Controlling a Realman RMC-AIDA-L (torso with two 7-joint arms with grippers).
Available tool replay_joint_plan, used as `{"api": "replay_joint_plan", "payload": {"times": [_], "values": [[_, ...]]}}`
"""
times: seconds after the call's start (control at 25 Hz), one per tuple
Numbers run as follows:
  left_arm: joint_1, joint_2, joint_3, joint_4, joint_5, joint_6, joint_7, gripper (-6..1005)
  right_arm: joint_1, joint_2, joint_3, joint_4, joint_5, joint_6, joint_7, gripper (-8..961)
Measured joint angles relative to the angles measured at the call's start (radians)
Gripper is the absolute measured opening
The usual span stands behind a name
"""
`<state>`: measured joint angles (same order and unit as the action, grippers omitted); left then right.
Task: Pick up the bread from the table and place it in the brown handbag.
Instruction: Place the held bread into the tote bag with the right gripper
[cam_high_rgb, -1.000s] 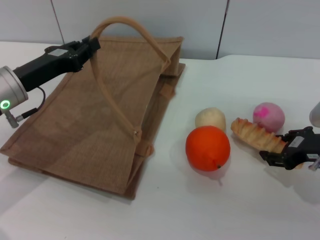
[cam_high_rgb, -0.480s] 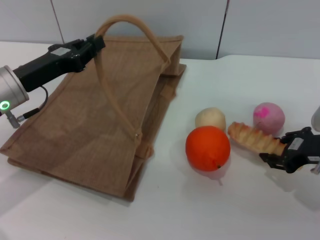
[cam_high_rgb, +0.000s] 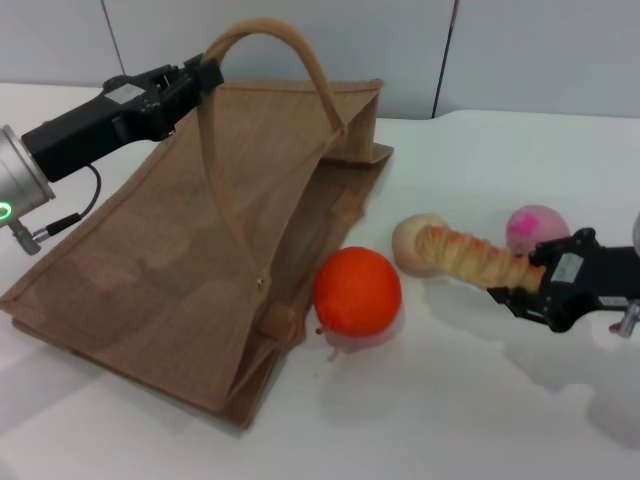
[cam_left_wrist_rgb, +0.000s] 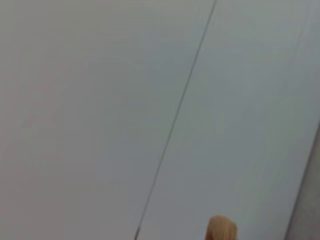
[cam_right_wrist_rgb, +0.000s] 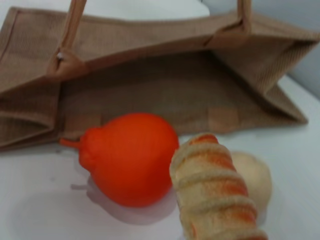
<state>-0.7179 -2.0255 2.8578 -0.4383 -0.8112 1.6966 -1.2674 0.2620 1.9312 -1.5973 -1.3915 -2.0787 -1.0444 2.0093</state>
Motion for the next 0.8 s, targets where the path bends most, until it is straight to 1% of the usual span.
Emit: {"api": "replay_joint_plan", "payload": {"times": [0.12,0.28,0.48,0.56,0.72,0.8], "values": [[0.001,0.001,-0.001,-0.001,-0.010,0.042,-0.001,122,0.003,0.001,-0.001,-0.021,0.001,0.005,-0.006,412],[0.002,0.002,0.002,-0.003,-0.025,0.095,-0.004,122,0.025,0.008,-0.014,-0.026,-0.002,0.023,-0.013,383],[0.005,0.006,-0.001,-0.003,-0.036,0.163,-0.011,122,0.067,0.012,-0.085,-0.016,-0.012,0.085,-0.014,359],[0.008,0.007,0.002,-0.003,-0.048,0.185,-0.014,122,0.092,0.019,-0.123,-0.006,-0.030,0.115,-0.014,353],[0.011,0.008,0.002,-0.005,-0.056,0.207,-0.017,122,0.134,0.040,-0.187,0.010,-0.076,0.154,-0.012,339],[0.011,0.008,0.003,-0.005,-0.056,0.210,-0.023,122,0.150,0.046,-0.217,0.015,-0.089,0.175,-0.011,333]]}}
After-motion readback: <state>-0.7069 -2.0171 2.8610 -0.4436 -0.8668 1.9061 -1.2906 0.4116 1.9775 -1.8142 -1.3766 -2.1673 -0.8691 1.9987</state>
